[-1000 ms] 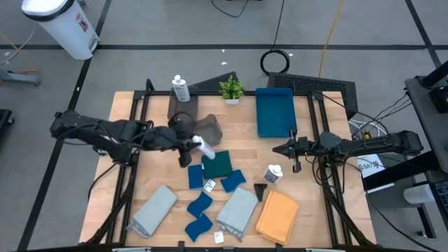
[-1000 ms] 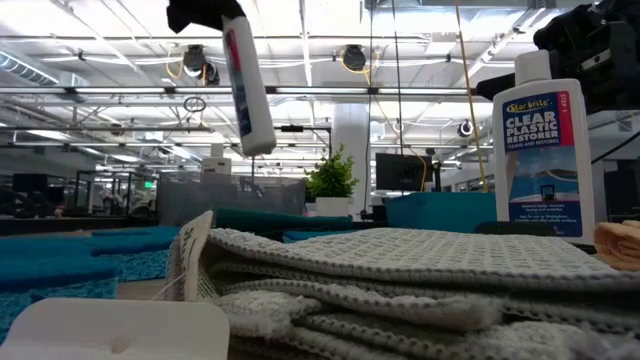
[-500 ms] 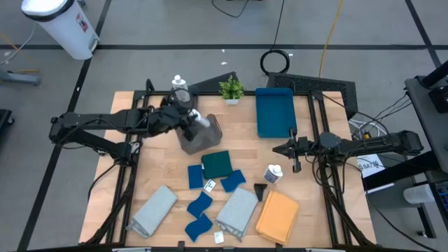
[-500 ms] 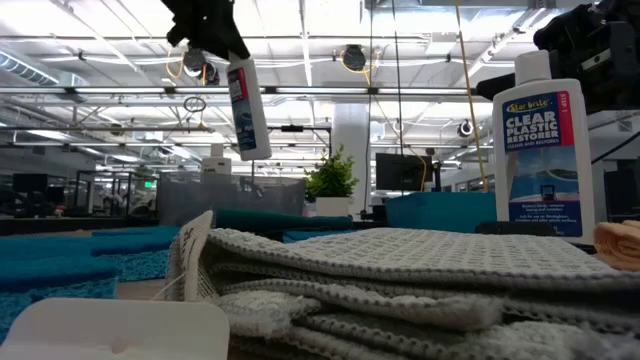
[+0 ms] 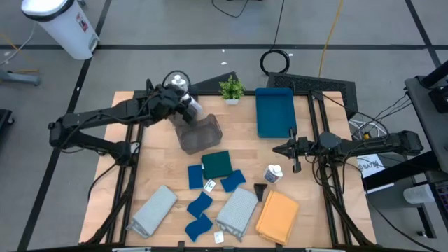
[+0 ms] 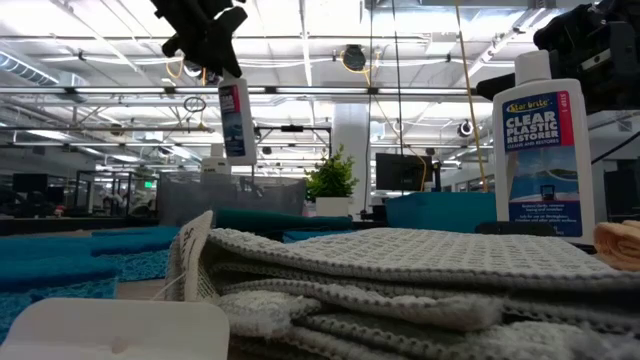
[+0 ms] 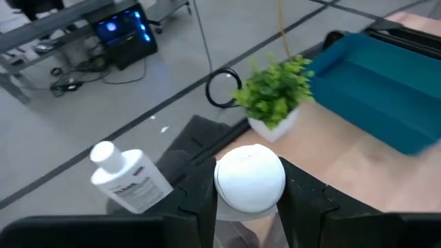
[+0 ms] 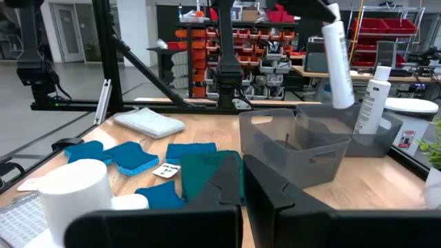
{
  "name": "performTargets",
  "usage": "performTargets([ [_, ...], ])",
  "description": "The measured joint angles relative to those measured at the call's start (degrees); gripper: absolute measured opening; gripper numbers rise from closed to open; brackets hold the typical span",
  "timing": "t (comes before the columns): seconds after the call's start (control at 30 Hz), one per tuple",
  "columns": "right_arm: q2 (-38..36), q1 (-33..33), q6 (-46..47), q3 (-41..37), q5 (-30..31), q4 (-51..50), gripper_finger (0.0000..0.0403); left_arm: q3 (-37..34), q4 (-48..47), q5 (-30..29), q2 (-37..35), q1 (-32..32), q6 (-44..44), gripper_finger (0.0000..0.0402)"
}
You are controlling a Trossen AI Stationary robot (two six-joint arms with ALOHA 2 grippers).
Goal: Pick & Place Kitchen Items
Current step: Put the white restorer into the top black bin
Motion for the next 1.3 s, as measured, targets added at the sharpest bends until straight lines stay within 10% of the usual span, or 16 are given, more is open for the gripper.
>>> performTargets([
  [1.3, 0.0, 0.0, 0.0, 0.0, 0.0, 0.0, 0.0000, -4.8, 3.0, 5.0, 0.7, 16.7, -1.7, 0.0120],
])
